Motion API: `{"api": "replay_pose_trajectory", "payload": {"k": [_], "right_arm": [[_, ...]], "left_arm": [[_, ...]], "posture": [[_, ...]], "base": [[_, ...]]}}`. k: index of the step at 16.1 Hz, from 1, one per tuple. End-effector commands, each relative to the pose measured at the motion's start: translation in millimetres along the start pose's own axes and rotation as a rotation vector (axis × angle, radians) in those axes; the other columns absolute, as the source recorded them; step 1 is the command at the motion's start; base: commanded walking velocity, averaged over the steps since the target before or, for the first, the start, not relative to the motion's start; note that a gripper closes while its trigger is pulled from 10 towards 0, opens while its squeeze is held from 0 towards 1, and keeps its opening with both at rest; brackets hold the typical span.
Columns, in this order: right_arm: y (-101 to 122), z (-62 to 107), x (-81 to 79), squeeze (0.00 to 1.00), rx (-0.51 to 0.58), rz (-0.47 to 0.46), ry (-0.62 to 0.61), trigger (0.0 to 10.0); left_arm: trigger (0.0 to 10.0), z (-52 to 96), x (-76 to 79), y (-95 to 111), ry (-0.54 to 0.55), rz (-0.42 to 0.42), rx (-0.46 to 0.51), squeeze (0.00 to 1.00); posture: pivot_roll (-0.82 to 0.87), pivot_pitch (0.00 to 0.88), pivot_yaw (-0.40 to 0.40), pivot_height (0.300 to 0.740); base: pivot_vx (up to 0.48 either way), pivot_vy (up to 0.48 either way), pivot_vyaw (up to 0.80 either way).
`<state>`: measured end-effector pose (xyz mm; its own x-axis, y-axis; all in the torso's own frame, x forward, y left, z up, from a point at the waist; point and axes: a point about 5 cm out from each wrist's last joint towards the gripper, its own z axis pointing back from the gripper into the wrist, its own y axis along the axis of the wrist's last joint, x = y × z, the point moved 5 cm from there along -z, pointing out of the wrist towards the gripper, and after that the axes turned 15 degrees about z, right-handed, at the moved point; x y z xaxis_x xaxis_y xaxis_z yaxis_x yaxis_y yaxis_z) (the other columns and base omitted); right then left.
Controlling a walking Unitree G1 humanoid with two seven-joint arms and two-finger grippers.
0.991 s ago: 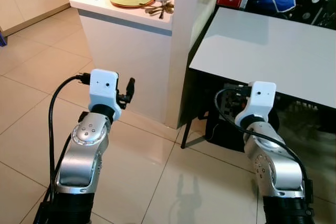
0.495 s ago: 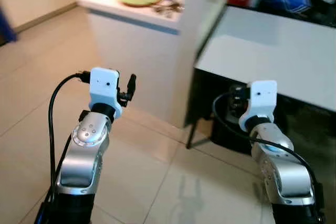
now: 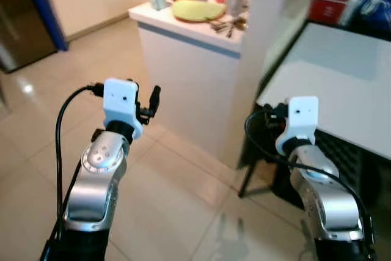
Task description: Setting the table
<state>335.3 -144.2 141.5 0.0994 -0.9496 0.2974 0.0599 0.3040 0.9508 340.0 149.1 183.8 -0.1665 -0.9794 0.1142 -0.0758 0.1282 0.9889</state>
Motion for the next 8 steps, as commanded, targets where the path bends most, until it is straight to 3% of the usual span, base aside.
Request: {"api": "replay_pose_trajectory", "payload": {"k": [1, 8], "right_arm": [[14, -0.8, -12.1, 0.00, 0.055, -0.020, 0.050, 10.0], [21, -0.9, -27.0, 0.00, 0.104, -0.025, 0.117, 10.0]], "left_arm": [[10.0, 5.1, -12.9, 2, 0.039, -0.016, 0.000, 0.00], [10.0, 14.1, -20.6, 5, 0.071, -0.027, 0.005, 0.00]], "posture": [[0.06, 0.009, -0.004, 0.740], [0.07, 0.000, -0.017, 0.740]], "base": [[0.480, 0.000, 0.00], [0.480, 0.000, 0.00]]}}
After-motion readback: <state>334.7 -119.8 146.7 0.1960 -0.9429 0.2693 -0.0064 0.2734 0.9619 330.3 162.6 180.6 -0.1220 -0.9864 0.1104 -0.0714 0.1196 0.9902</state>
